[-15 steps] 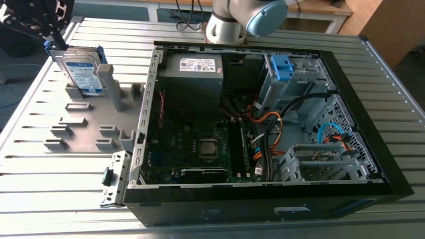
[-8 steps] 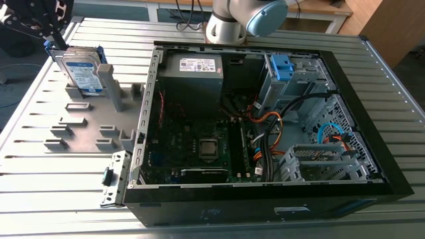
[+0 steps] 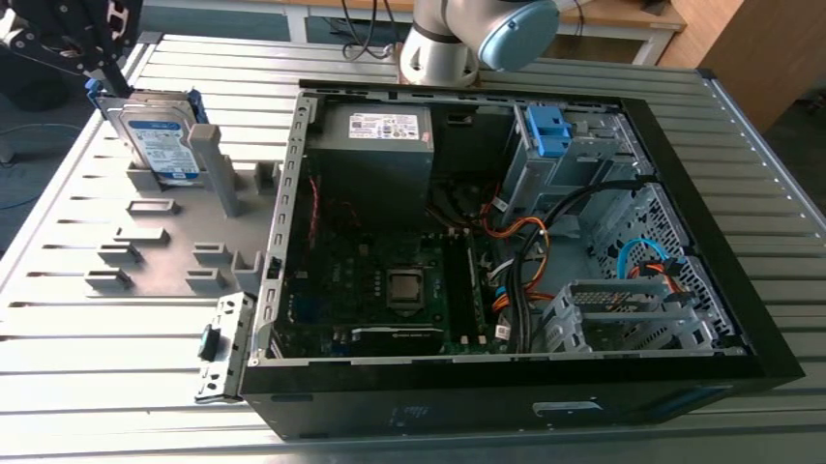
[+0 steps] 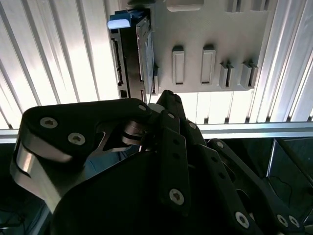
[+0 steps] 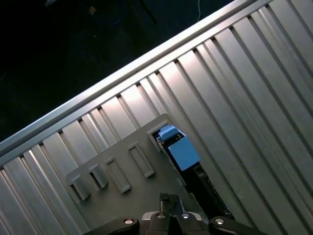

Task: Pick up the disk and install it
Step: 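Pick up the disk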

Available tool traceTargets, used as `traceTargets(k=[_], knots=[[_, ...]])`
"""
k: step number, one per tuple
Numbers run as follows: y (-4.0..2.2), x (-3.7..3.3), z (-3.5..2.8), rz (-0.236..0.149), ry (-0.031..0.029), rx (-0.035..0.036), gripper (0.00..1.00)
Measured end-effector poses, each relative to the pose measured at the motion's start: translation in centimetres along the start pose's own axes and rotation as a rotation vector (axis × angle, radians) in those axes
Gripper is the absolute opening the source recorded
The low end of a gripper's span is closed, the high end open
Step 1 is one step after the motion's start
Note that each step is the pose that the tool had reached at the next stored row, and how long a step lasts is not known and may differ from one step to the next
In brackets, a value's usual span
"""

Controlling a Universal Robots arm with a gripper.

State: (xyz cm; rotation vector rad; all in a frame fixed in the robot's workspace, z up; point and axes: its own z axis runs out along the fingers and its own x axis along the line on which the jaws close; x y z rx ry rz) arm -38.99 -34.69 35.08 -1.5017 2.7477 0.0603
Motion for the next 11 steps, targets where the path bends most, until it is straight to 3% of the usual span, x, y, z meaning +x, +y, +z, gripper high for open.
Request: traceTargets(k=[8, 11], knots=[[0.0, 0.0, 0.0, -0.059, 0.0022, -0.0012, 0.11], [0.0, 0.0, -0.01, -0.081, 0.0106, 0.0026, 0.11]])
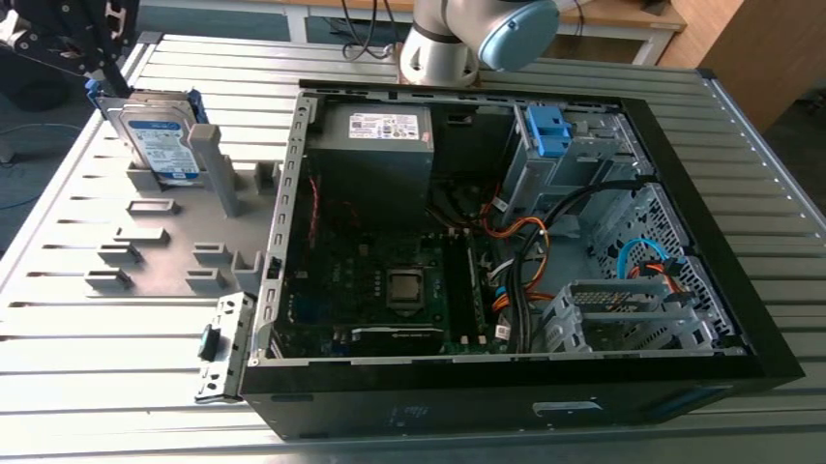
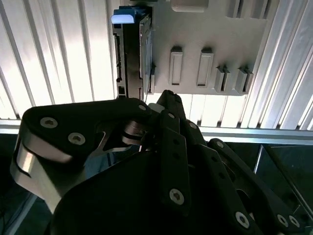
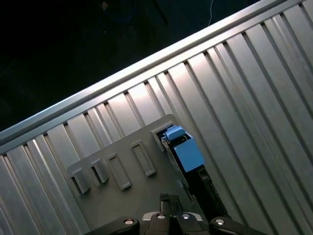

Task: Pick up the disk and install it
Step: 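Pick up the disk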

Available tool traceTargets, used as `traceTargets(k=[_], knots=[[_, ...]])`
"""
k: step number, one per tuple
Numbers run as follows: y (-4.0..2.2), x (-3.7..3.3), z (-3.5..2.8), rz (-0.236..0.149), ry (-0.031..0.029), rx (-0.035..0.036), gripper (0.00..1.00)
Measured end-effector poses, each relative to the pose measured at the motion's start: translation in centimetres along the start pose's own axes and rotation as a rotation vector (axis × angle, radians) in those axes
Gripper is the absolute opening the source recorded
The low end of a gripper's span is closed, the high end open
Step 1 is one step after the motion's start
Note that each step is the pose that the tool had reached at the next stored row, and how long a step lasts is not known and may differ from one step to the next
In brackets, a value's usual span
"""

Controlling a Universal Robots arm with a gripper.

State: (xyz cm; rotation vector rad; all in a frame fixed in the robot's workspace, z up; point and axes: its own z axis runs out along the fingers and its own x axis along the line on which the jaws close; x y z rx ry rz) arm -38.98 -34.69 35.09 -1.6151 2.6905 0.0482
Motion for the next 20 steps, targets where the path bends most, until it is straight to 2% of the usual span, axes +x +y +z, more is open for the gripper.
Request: traceTargets(k=[2, 4, 5, 14, 20], knots=[[0.0, 0.0, 0.01, -0.013, 0.0095, 0.0049, 0.11], [0.0, 0.0, 0.01, -0.024, 0.0231, 0.0116, 0.11], [0.0, 0.01, 0.02, -0.031, 0.0273, 0.0139, 0.11], [0.0, 0.0, 0.03, -0.133, 0.0299, 0.0136, 0.11], [0.0, 0.0, 0.03, -0.178, 0.0316, 0.0138, 0.11]])
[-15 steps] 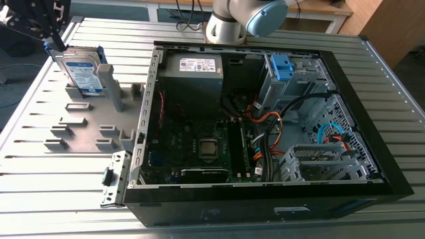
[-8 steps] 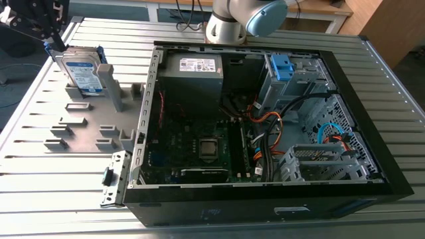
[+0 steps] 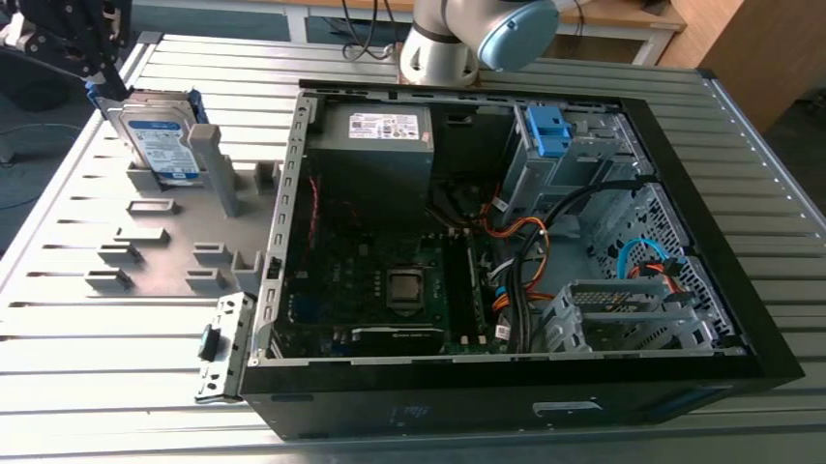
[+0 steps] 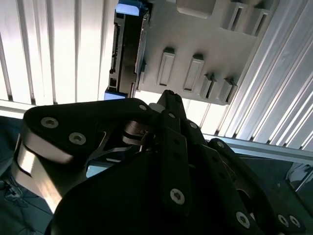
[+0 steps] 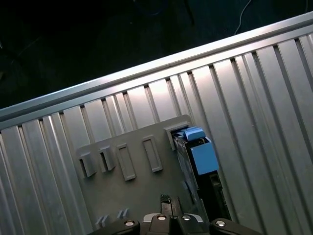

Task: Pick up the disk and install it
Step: 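Pick up the disk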

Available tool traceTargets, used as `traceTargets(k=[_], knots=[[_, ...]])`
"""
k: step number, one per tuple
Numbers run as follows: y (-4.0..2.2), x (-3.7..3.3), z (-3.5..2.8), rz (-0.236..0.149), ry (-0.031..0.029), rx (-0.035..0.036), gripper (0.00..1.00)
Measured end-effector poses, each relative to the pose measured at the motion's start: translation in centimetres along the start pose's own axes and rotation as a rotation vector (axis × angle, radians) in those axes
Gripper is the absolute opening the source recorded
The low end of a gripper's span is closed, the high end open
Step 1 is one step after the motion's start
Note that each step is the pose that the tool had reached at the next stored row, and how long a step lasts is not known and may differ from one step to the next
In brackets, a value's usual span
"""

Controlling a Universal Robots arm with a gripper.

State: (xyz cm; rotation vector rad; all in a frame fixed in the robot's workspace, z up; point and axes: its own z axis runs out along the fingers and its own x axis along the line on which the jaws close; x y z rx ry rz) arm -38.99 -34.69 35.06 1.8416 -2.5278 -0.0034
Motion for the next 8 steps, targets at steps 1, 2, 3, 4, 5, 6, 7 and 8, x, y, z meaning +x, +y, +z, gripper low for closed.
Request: traceTargets(k=[1, 2, 3, 4, 5, 6, 7, 8], knots=[[0.0, 0.0, 0.0, -0.005, 0.0001, 0.0001, 0.11], [0.0, 0.0, 0.0, -0.011, 0.0002, 0.0001, 0.11], [0.0, 0.0, 0.0, -0.016, 0.0003, 0.0002, 0.11], [0.0, 0.0, 0.0, -0.022, 0.0004, 0.0003, 0.11], [0.0, 0.0, 0.0, -0.027, 0.0006, 0.0003, 0.11], [0.0, 0.0, 0.0, -0.031, 0.0006, 0.0004, 0.11], [0.0, 0.0, 0.0, -0.036, 0.0007, 0.0005, 0.11], [0.0, 0.0, 0.0, -0.041, 0.0009, 0.0005, 0.11]])
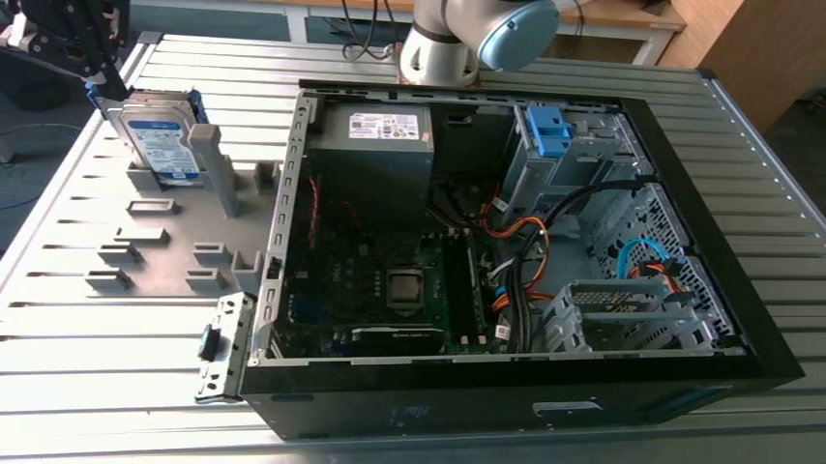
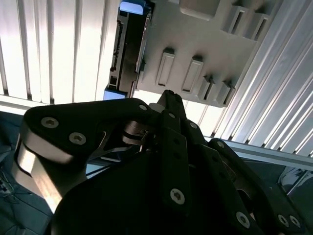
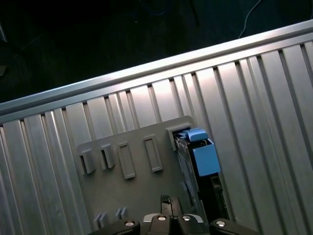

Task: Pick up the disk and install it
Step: 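Pick up the disk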

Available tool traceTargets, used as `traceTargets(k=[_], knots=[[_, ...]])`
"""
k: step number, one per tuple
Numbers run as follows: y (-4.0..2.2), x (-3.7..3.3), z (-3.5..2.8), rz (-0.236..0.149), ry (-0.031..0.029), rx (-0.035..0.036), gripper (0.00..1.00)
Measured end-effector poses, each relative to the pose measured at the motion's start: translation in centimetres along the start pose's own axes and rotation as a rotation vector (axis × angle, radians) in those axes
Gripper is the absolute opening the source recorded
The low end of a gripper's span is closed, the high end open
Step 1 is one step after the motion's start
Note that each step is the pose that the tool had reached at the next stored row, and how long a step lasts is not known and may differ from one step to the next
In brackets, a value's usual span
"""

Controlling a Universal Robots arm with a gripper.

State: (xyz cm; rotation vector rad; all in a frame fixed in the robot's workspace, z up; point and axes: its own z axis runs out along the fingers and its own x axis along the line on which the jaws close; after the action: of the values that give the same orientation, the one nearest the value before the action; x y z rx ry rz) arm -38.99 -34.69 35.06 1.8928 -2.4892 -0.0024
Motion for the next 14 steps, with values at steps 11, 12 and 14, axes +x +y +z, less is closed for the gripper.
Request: traceTargets(k=[11, 12, 14], knots=[[0.0, 0.0, 0.0, -0.052, 0.0013, 0.0008, 0.11], [0.0, 0.0, 0.0, -0.057, 0.0014, 0.0009, 0.11], [0.0, 0.0, 0.0, -0.066, 0.0016, 0.001, 0.11]])
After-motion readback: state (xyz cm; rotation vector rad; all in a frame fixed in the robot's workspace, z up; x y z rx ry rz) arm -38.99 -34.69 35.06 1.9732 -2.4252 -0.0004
